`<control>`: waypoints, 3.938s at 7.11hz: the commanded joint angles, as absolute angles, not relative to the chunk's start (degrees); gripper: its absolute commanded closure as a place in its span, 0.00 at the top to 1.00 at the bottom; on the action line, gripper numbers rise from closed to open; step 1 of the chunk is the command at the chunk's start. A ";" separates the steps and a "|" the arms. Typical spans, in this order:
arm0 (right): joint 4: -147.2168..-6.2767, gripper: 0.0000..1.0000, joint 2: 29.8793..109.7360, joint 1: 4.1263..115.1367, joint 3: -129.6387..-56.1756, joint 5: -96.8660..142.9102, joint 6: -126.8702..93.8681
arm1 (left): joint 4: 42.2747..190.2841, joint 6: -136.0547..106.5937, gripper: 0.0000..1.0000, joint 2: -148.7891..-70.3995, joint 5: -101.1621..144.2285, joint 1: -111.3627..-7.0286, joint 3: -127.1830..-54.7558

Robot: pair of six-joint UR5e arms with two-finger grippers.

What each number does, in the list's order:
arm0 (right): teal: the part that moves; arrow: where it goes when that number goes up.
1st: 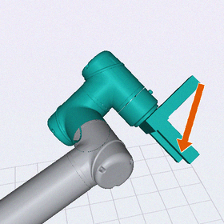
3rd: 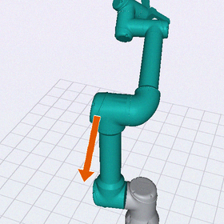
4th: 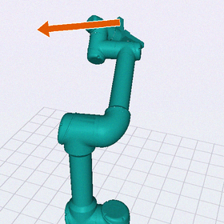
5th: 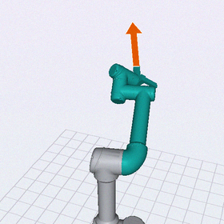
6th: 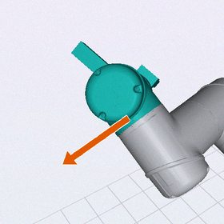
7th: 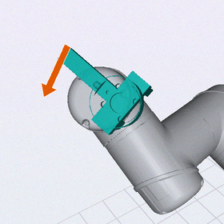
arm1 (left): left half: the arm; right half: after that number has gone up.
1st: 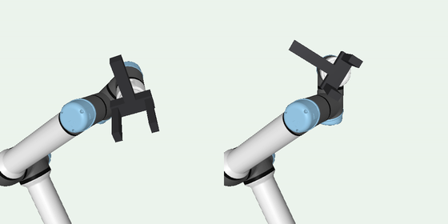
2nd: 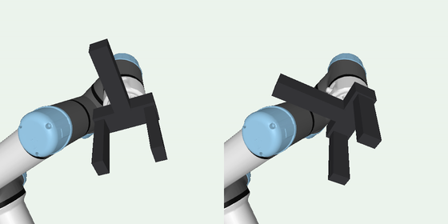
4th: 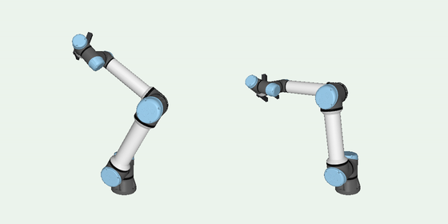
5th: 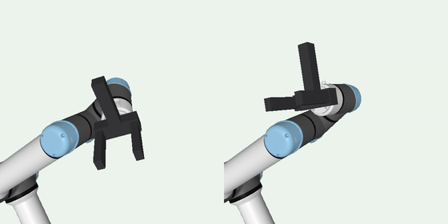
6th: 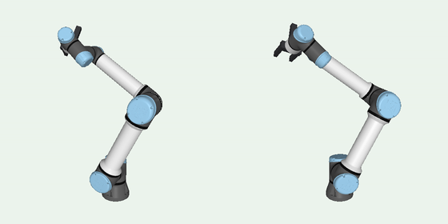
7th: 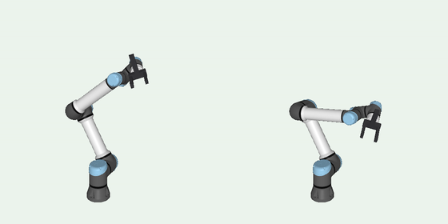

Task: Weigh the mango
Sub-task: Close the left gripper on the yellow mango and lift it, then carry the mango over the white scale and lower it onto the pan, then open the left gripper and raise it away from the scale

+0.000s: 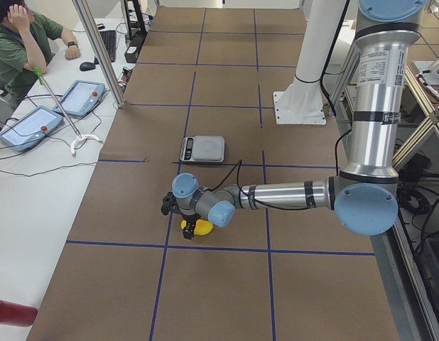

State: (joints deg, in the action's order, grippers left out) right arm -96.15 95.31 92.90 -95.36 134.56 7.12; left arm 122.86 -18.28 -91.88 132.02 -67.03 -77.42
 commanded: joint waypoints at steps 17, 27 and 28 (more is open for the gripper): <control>-96.06 1.00 95.27 92.90 -95.36 134.56 7.12 | 109.42 -66.18 0.00 -107.83 125.87 -45.27 -97.75; -96.15 1.00 95.27 92.90 -95.36 134.56 7.12 | 81.71 -40.22 1.00 -108.02 129.53 -63.75 -109.14; -96.07 1.00 95.27 92.90 -95.36 134.56 7.12 | 79.39 -30.25 1.00 -107.06 129.64 -69.81 -108.99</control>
